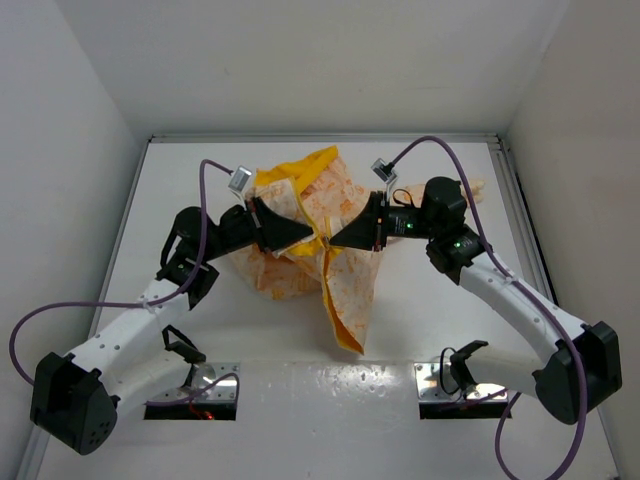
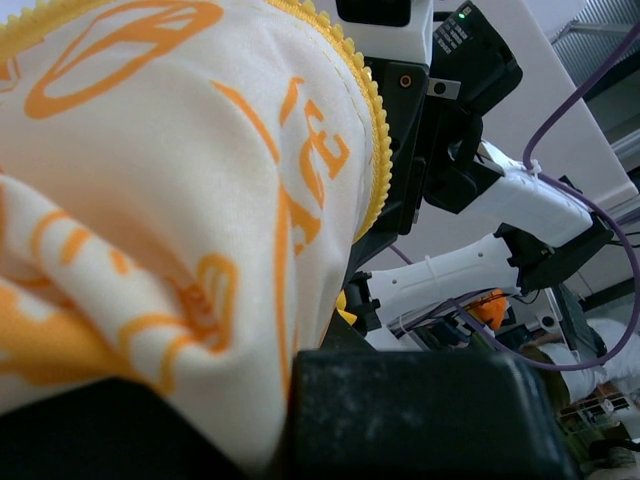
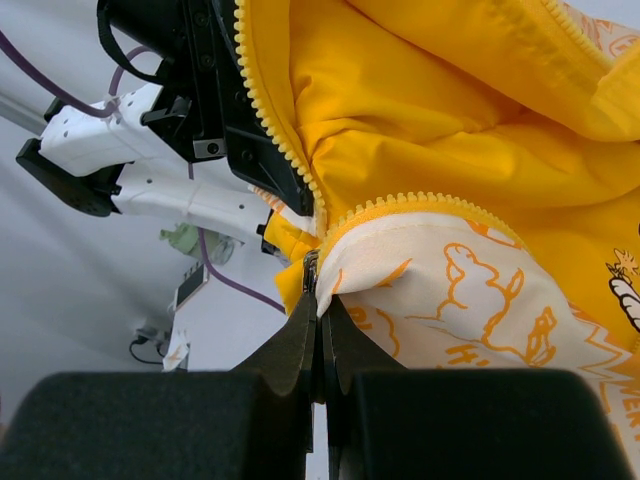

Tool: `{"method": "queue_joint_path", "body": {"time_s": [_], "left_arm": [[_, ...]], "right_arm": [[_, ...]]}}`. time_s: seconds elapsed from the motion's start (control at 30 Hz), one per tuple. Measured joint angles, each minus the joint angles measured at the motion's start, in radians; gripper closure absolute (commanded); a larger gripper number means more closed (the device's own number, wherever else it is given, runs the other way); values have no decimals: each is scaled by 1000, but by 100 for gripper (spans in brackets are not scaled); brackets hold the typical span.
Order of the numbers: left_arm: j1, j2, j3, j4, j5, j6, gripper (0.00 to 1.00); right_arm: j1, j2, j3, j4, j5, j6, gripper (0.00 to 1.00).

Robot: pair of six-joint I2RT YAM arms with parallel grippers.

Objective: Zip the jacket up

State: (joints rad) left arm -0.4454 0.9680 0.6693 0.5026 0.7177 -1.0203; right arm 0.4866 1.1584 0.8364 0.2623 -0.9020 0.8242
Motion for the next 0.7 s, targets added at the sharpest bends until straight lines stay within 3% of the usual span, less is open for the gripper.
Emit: {"method": "queue_joint_path", "body": {"time_s": [0.7], "left_arm": [[-22, 4, 0, 0, 11, 14, 100]], "right_arm": [[13, 17, 6, 23, 0, 8, 100]]}}
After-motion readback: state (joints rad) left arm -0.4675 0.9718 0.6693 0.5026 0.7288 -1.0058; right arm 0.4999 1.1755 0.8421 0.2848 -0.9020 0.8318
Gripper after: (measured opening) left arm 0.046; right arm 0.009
